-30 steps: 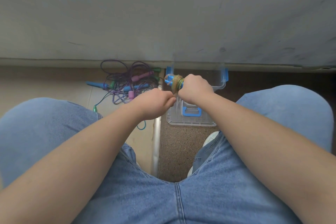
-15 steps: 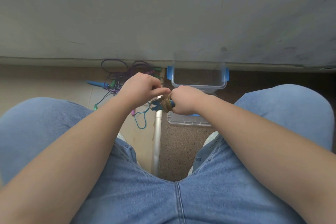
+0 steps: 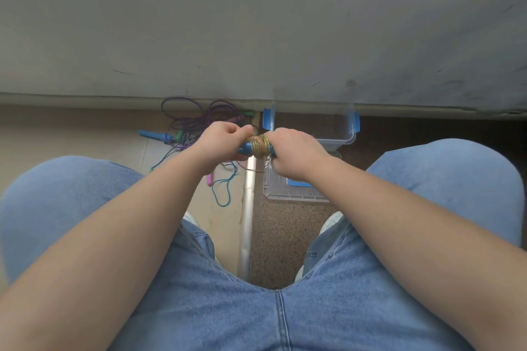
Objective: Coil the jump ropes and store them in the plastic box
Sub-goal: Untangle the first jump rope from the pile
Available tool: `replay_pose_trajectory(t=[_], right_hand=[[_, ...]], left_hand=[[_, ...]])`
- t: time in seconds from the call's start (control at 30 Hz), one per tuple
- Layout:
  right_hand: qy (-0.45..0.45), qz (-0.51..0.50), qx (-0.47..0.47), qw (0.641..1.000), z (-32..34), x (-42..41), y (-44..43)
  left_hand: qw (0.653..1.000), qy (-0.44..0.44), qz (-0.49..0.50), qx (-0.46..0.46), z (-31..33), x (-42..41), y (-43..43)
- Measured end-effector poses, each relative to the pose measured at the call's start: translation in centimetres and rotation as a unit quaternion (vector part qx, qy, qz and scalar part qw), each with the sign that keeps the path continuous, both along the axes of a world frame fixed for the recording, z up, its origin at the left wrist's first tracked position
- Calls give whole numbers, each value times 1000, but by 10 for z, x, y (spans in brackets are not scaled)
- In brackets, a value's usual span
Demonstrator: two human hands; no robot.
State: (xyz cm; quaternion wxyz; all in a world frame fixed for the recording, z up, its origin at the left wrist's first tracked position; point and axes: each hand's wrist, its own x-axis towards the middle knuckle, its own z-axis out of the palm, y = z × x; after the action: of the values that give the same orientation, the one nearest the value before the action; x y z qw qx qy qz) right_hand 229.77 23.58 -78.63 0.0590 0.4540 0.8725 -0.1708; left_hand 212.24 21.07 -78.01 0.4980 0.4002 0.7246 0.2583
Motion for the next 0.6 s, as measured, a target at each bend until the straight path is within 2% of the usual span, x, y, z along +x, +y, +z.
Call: replay_pose_trajectory(t=[0.1,0.17,0.23,0.33,0.47,0.53,0.6], right_hand=[[86,-10,-104,991,1,2,-3],[196,-41,-130,971,4,-2,-5],[270,-89,-117,952,6,-4,-3],[320,-151,-140,925,4,-3,0],[383,-243,-183,872,-3,-4,7],[410,-278,-182,849,-5,-4,12],[426,-298,-183,834,-3,-3,15]], left_hand=[[987,143,-43,53,-2,0,-2],[980,173,-48,87,-3,2,-2],[979,160,-40,116,-2,5,-3],[987,113,-17,118,-5,6,-5],[993,-43,73,82,0,6,1],[986,-139,65,65,4,5,2],[979,-188,18,72,4,2,1]])
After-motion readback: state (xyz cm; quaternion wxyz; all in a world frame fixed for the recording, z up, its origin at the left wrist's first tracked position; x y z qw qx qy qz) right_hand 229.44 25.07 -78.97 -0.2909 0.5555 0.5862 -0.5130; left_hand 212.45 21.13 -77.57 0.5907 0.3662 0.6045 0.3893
